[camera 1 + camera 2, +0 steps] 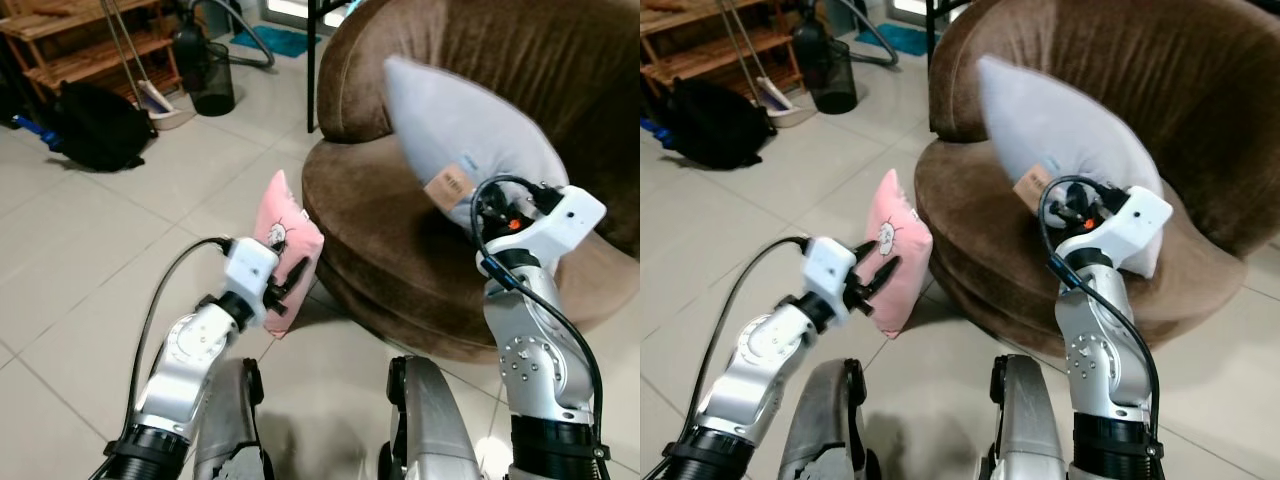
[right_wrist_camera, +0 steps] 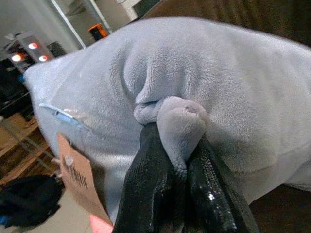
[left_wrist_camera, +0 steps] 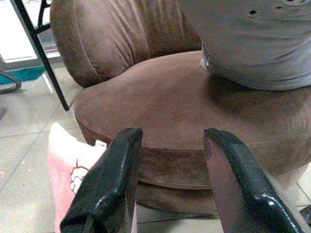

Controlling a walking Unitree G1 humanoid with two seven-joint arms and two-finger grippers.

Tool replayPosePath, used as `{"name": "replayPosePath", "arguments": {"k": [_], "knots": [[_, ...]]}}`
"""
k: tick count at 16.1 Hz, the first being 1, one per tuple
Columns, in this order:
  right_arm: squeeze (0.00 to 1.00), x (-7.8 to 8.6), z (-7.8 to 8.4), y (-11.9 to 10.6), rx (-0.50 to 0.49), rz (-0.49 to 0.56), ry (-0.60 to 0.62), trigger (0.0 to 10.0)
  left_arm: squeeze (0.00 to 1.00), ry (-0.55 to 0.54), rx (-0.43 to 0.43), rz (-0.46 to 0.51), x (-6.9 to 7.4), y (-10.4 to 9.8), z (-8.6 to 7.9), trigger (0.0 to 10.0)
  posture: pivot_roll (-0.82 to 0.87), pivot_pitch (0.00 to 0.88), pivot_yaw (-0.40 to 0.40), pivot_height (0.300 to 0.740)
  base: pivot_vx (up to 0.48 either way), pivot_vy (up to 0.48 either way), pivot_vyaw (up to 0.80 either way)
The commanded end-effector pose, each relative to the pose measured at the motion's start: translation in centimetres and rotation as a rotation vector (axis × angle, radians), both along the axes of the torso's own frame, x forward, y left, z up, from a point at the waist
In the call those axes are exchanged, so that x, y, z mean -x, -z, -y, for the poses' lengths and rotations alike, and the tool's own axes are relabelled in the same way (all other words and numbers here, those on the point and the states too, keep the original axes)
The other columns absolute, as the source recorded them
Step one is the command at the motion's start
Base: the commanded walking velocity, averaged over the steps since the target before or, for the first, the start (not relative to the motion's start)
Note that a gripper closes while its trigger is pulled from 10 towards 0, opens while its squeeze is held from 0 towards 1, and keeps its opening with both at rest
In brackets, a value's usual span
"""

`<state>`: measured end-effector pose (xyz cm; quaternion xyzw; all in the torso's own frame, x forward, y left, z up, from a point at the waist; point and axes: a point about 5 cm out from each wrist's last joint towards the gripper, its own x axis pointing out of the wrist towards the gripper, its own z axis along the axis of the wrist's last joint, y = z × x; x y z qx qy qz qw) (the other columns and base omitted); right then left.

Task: Move the pillow to the sofa from floor

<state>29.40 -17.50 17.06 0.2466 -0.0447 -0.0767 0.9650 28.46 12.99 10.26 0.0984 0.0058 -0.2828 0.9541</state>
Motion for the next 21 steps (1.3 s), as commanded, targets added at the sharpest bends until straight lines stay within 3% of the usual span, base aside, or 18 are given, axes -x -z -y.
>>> {"name": "replayPosePath", "arguments": {"k": [1, 6, 10, 16, 21], "knots": [[0.0, 0.2, 0.8, 0.1, 0.017, -0.016, 0.045, 10.0, 0.0, 0.002, -0.005, 0.01, 0.0, -0.5, -0.2, 10.0, 0.01, 0.052, 0.016, 0.585, 0.0, 0.0, 0.0], [0.0, 0.6, 1.1, 0.2, 0.051, -0.017, 0.066, 10.0, 0.0, 0.039, 0.031, 0.072, 0.0, -1.4, 0.9, 10.0, 0.01, 0.057, 0.014, 0.635, 0.0, 0.0, 0.0], [0.0, 1.2, 1.3, 1.0, 0.122, -0.031, 0.072, 10.0, 0.0, -0.026, 0.036, 0.046, -0.5, -1.3, 0.6, 10.0, 0.01, 0.063, 0.011, 0.685, 0.0, 0.0, 0.0], [0.0, 2.1, 1.4, 2.0, 0.112, -0.052, 0.094, 10.0, 0.0, -0.017, 0.057, 0.079, -0.5, -2.2, 0.9, 10.0, 0.02, 0.06, 0.017, 0.735, 0.0, 0.0, 0.0], [0.0, 2.7, 1.4, 2.1, 0.098, -0.029, 0.107, 10.0, 0.0, -0.001, 0.077, 0.096, -1.1, -3.1, 1.2, 10.0, 0.02, 0.056, 0.027, 0.74, 0.0, 0.0, 0.0]]}}
